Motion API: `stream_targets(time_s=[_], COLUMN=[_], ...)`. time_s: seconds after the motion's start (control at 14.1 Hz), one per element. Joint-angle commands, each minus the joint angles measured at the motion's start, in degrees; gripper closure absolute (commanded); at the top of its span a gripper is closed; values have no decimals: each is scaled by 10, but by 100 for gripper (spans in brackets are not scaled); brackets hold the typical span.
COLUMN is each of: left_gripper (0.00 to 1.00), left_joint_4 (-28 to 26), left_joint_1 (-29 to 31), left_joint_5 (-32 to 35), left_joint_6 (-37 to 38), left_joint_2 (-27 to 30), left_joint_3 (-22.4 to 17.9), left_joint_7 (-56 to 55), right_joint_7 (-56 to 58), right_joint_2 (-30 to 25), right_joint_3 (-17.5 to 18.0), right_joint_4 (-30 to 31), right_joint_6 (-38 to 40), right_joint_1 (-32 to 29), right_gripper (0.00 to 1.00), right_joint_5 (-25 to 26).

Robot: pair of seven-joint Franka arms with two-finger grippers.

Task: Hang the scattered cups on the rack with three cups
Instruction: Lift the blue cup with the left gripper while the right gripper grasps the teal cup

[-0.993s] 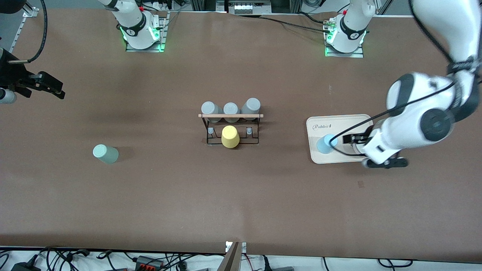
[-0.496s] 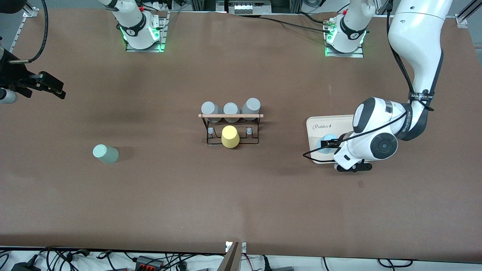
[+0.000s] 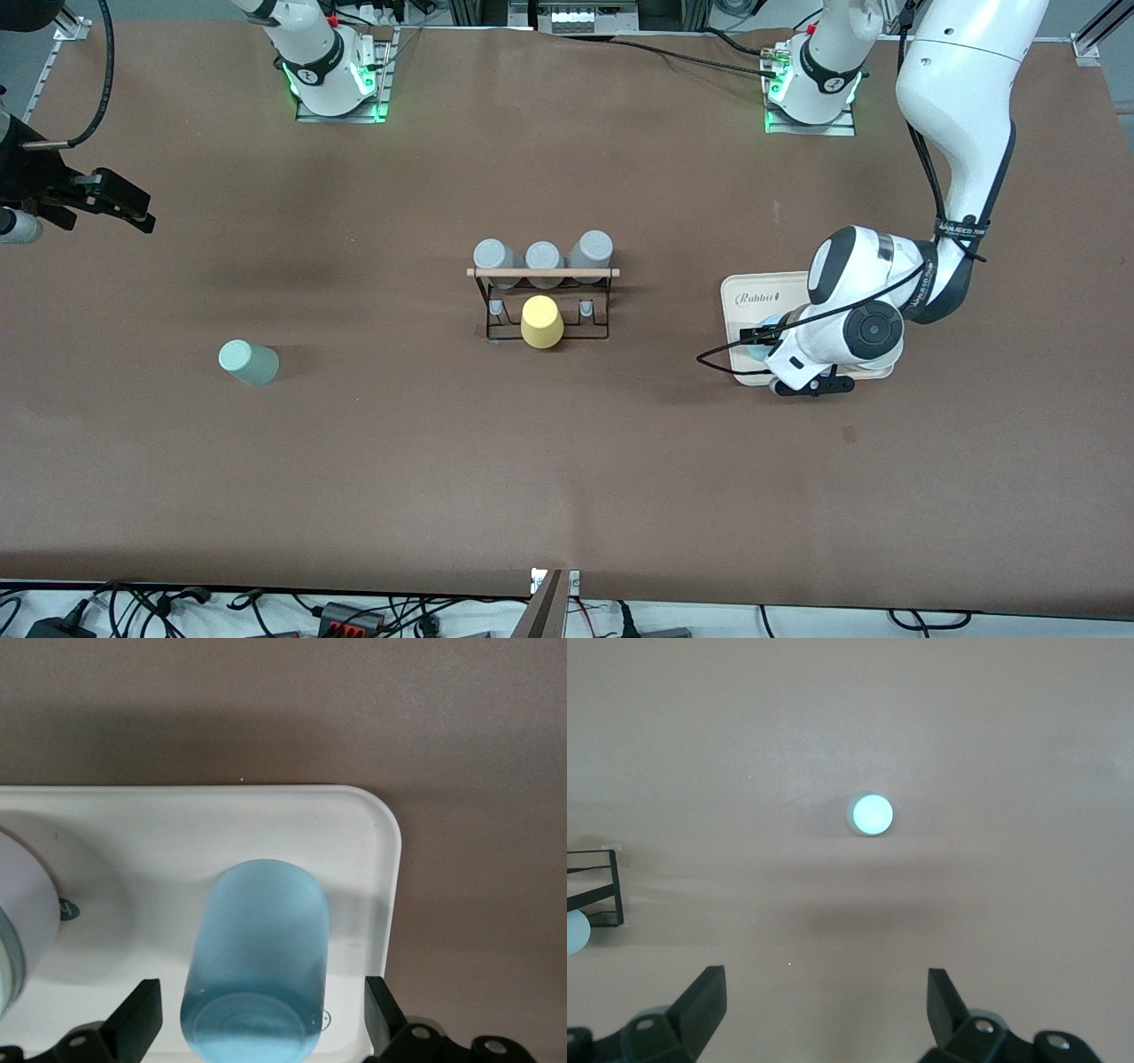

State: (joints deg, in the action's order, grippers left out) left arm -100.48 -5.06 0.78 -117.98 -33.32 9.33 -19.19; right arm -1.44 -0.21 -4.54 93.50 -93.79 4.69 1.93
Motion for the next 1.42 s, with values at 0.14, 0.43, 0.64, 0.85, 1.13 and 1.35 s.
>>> stream_targets(time_s=[0.14,0.43,0.64,0.85,1.13,1.35], left_gripper=[0,56,87,99,99,99], left_joint_4=[-19,-19,-17,7,117,178], left_joint_1=[1,3,6,2,-7,-39], left_joint_5=[14,20,24,19,-24,-114], left_joint_6=[-8,-14,-9,5,79,98], left_joint_2=[19,19,21,31,20,7], left_joint_3=[1,1,2,3,15,14], left_joint_7=[-9,2,1,-1,-7,-48], right_joint_7=[-11,3,66,86,87,87], right_joint_2=[54,125,185,250,297,318], right_joint_3=[1,-3,-2,-2,-2,0], right_joint_4=[-13,-10,-1,0,24,45], right_joint_6=[1,-23,-108,-177,-255,-291], right_joint_1=[3,-15,-30,-48,-48,-48], right_gripper=[0,0,0,0,0,0], right_joint_5=[46,40,29,-2,-2,-2])
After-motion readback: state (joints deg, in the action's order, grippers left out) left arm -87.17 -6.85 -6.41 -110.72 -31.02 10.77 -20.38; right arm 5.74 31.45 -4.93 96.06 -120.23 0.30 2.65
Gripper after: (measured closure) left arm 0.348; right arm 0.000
